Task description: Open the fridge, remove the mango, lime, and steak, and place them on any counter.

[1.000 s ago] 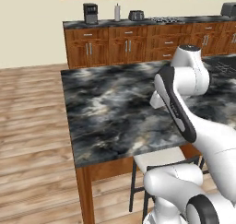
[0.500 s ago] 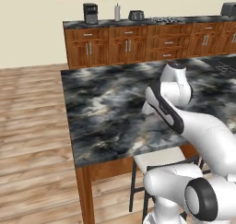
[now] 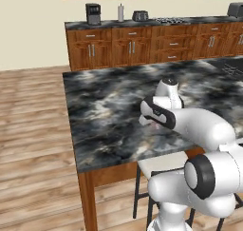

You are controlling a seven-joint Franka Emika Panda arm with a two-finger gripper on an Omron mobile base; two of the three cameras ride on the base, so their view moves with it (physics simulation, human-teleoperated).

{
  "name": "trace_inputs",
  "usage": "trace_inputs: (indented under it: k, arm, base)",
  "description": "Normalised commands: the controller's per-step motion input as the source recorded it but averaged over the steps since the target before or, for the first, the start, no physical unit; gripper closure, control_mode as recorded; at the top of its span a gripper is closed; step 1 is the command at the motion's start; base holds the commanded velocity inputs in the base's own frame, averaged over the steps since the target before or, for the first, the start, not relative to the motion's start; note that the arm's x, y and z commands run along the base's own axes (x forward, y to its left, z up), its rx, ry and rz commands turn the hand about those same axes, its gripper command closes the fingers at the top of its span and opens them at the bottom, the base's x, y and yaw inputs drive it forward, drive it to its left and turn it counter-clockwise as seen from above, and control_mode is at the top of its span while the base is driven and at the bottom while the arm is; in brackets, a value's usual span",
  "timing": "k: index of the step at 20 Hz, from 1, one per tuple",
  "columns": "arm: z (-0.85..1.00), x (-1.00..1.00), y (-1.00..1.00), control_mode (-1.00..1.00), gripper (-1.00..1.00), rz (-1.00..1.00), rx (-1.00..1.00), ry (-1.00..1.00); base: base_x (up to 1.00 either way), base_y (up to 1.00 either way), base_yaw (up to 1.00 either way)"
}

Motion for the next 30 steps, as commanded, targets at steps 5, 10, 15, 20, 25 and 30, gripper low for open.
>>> trace_inputs:
  k: [5, 10, 15, 20, 25, 30]
  arm:
    - [-0.54, 0.15, 0.03, -1.0, 1.0, 0.0, 0.0, 0.0]
    - [-0.23, 0.02, 0.0, -1.0, 1.0, 0.0, 0.0, 0.0]
    - [-0.43, 0.17, 0.0, -1.0, 1.0, 0.0, 0.0, 0.0]
    - [-0.46, 0.34, 0.0, -1.0, 1.0, 0.0, 0.0, 0.0]
    - [-0.47, 0.32, 0.0, -1.0, 1.0, 0.0, 0.0, 0.0]
    - [-0.38, 0.12, 0.0, -1.0, 1.0, 0.0, 0.0, 0.0]
  base:
    - [0.0, 0.0, 0.0]
    - [0.0, 0.0, 0.0]
    - [0.0, 0.0, 0.0]
    - [0.0, 0.0, 0.0]
    - [0.0, 0.0, 0.0]
    - [0.0, 0.0, 0.0]
